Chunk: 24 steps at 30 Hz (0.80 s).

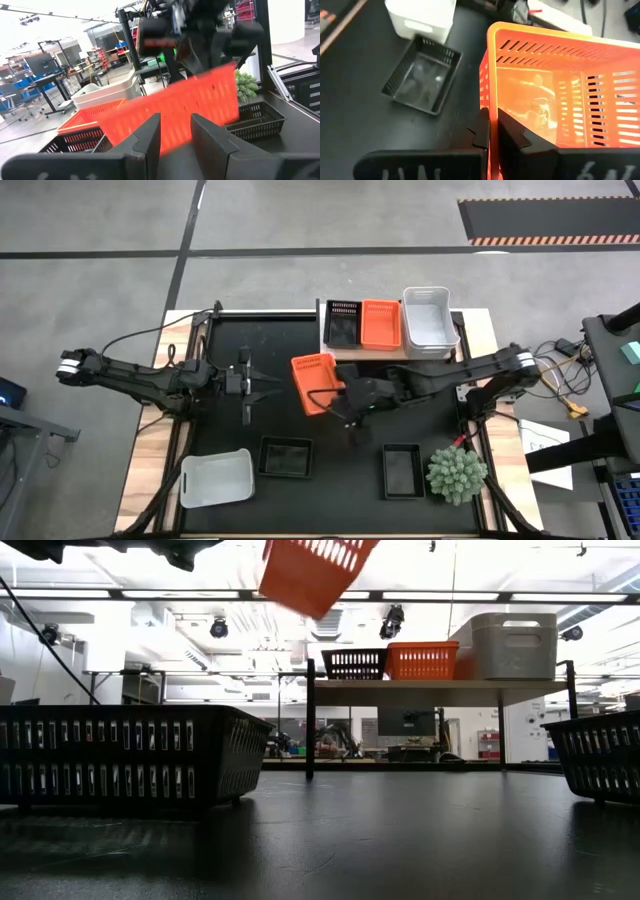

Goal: Stack baskets on shelf by color
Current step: Stack the orange basket on the orange basket on the shelf

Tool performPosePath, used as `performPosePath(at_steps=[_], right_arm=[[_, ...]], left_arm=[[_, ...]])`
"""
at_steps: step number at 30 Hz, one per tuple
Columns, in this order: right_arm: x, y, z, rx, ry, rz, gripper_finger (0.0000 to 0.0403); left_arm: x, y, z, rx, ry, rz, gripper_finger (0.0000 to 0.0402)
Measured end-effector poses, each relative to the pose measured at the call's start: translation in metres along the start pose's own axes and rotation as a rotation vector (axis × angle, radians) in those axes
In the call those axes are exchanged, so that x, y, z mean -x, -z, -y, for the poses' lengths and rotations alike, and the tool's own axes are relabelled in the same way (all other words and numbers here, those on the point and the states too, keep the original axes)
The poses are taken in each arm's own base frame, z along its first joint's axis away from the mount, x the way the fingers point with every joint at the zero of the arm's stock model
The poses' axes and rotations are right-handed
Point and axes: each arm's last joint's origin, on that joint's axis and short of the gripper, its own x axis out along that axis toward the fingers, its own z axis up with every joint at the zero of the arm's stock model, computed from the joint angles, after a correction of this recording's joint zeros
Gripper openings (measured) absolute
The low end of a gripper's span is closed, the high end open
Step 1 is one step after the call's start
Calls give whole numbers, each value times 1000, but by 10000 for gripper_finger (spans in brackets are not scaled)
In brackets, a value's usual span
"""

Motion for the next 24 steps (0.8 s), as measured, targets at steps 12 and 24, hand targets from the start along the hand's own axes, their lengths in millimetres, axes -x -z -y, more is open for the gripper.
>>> performPosePath(at_steps=[12,24], right_arm=[[50,4,18,67,339,-46,9],[78,25,56,27,508,-160,9]], left_arm=[[0,0,0,0,1,-2,91],[0,1,0,-1,1,-3,91]])
